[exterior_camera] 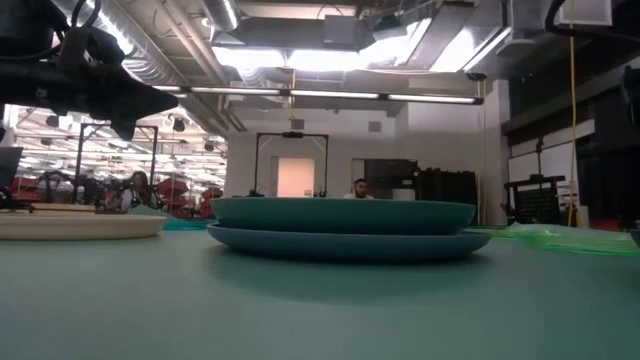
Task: Stack plastic plates
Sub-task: Stack the black plate on top of the green plate
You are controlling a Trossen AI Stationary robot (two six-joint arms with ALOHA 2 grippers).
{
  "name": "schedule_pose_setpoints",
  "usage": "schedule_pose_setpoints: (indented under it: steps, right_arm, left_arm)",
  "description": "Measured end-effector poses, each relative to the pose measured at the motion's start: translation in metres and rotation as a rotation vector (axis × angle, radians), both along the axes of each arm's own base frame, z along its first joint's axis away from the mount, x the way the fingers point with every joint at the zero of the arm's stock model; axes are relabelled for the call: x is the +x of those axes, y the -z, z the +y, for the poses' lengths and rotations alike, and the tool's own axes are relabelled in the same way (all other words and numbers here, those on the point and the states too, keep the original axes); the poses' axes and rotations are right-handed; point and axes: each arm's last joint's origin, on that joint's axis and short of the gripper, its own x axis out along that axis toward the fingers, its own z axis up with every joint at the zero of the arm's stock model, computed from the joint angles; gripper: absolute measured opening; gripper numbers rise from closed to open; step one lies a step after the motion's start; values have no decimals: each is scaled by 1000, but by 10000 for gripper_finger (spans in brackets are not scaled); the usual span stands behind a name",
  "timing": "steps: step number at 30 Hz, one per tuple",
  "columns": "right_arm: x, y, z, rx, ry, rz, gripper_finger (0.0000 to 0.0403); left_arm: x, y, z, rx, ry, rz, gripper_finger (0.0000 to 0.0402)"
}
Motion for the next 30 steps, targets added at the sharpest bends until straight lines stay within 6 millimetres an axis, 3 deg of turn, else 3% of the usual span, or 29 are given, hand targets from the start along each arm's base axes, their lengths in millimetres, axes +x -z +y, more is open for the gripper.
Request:
schedule_pose_setpoints:
  steps: [11, 21, 30]
  right_arm:
    - [1, 4, 1, -24, 1, 10, 122]
    - [7, 20, 8, -105, -154, 32, 119]
    - [8, 21, 10, -115, -175, 26, 25]
  left_arm:
    - [0, 0, 0, 0, 0, 0, 0]
    - [0, 0, 0, 2, -4, 0, 0]
    - [0, 0, 0, 2, -4, 0, 0]
